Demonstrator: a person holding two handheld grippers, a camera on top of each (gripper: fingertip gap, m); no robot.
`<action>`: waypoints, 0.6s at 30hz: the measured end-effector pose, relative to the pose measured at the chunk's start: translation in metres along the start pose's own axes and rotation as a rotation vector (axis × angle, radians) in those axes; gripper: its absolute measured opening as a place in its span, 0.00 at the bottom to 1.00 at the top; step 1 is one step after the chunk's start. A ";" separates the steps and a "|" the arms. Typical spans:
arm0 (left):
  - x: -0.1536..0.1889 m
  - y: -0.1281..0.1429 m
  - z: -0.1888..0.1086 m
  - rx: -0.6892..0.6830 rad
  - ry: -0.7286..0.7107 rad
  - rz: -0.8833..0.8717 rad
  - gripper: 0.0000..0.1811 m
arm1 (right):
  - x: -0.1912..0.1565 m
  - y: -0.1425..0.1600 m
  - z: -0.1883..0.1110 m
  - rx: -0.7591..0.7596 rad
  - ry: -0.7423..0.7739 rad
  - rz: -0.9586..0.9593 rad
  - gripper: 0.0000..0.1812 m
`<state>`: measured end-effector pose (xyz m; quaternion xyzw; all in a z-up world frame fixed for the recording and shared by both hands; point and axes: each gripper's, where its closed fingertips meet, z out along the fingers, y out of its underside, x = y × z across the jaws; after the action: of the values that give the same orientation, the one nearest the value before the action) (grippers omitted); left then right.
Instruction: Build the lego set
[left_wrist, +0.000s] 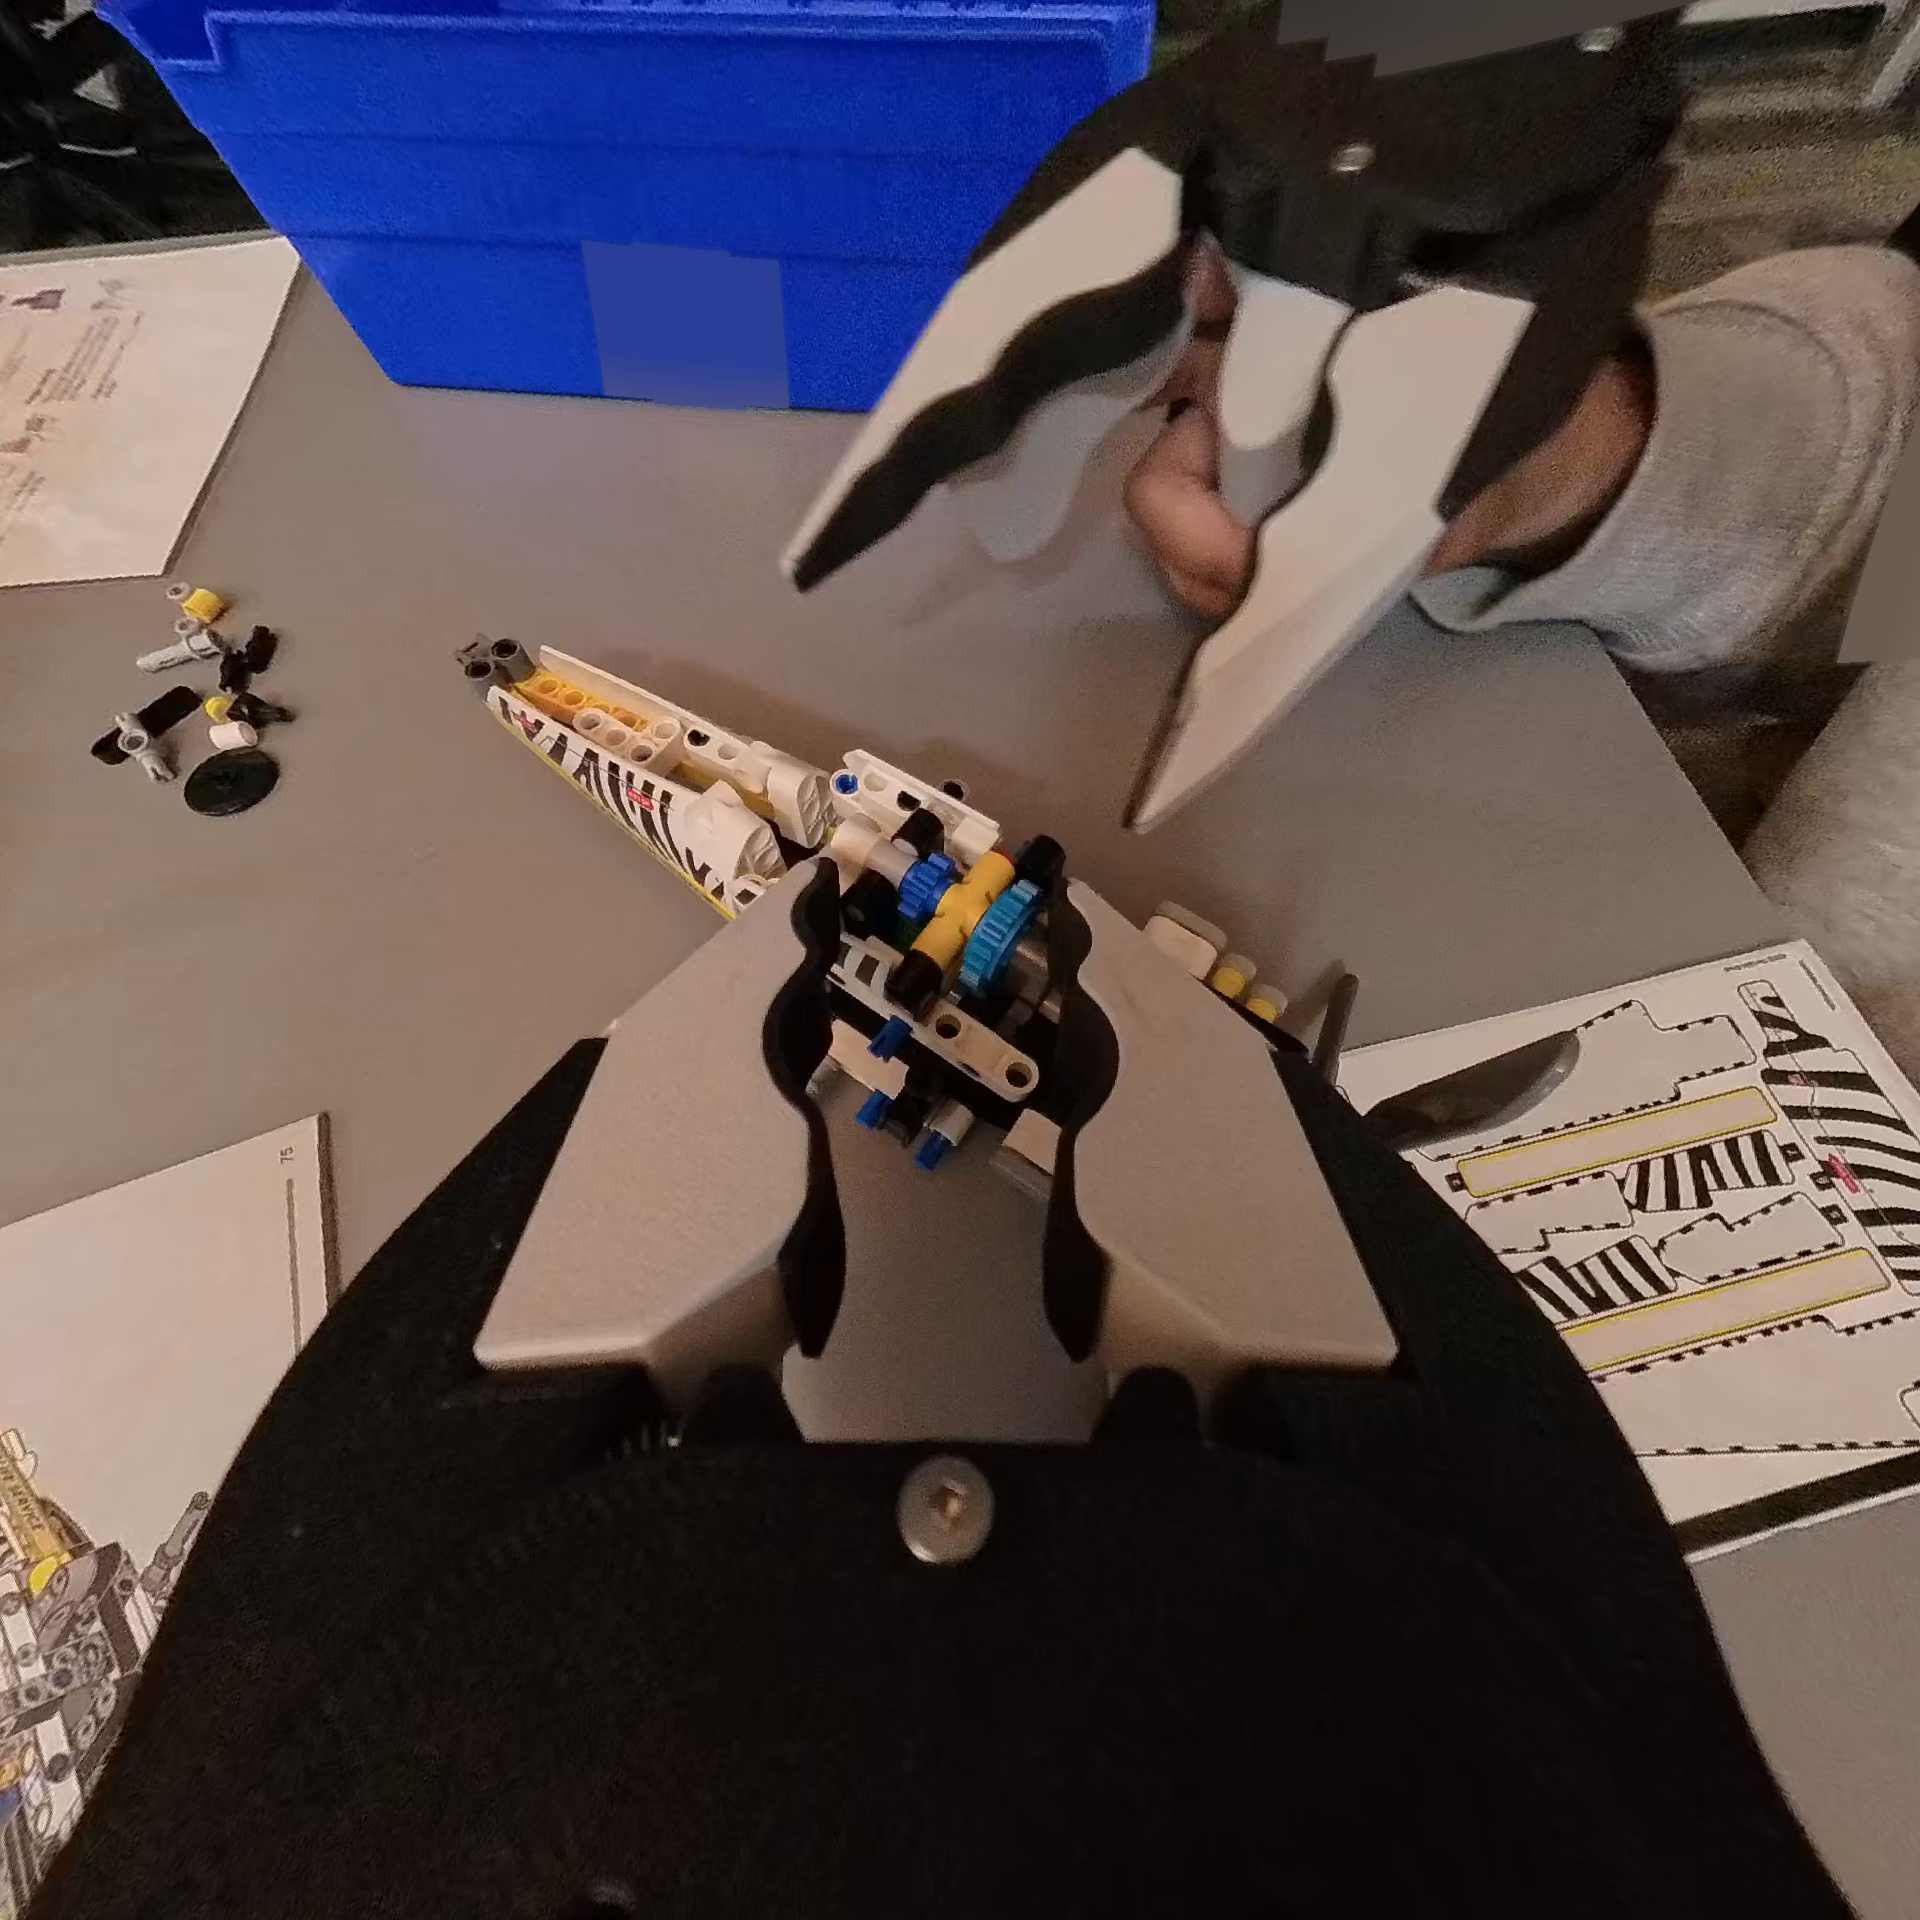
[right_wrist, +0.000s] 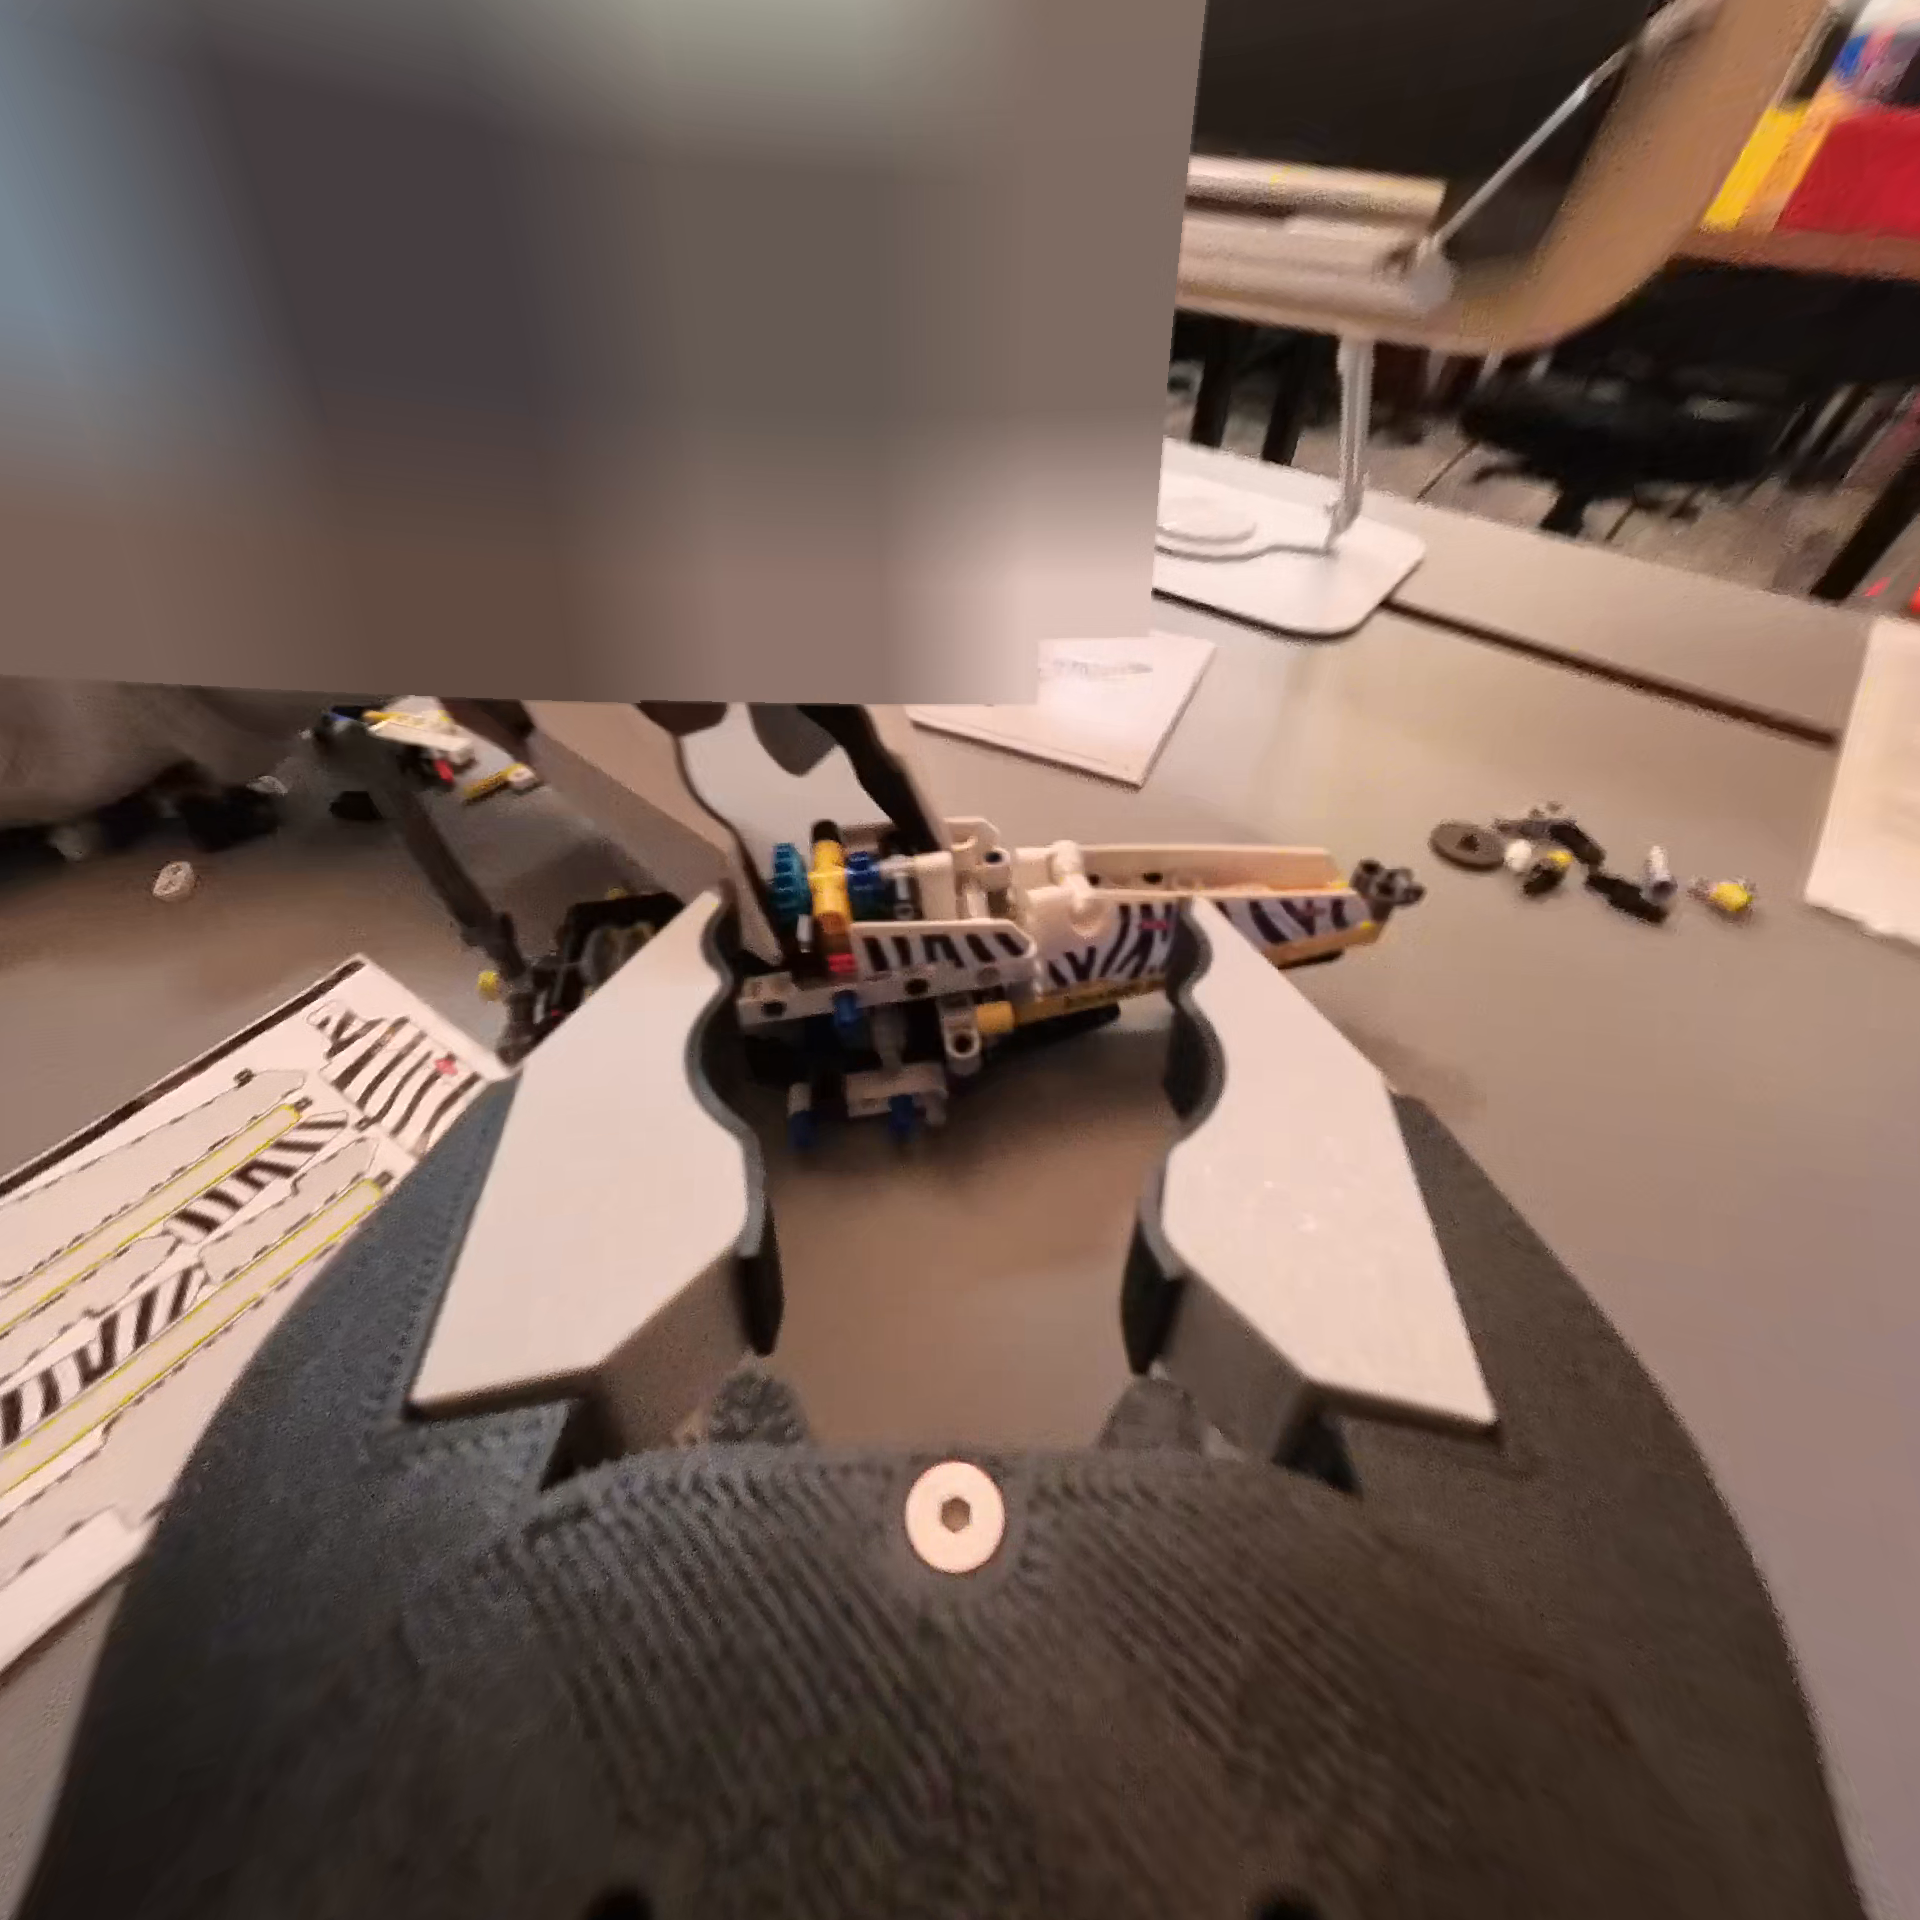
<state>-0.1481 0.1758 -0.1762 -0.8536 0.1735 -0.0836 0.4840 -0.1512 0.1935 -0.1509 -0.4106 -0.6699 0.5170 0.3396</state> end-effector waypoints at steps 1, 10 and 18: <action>0.000 0.000 0.000 -0.001 -0.002 0.001 0.21 | -0.007 -0.002 -0.002 0.008 -0.003 -0.031 0.42; 0.000 -0.001 0.001 0.013 0.006 -0.018 0.21 | -0.019 0.023 0.016 -0.179 -0.088 -0.040 0.46; 0.000 -0.001 0.000 0.023 0.015 -0.030 0.21 | -0.011 0.011 0.010 -0.094 -0.071 0.002 0.34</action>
<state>-0.1481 0.1768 -0.1754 -0.8498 0.1633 -0.0991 0.4912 -0.1530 0.1814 -0.1645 -0.4080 -0.7048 0.4995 0.2955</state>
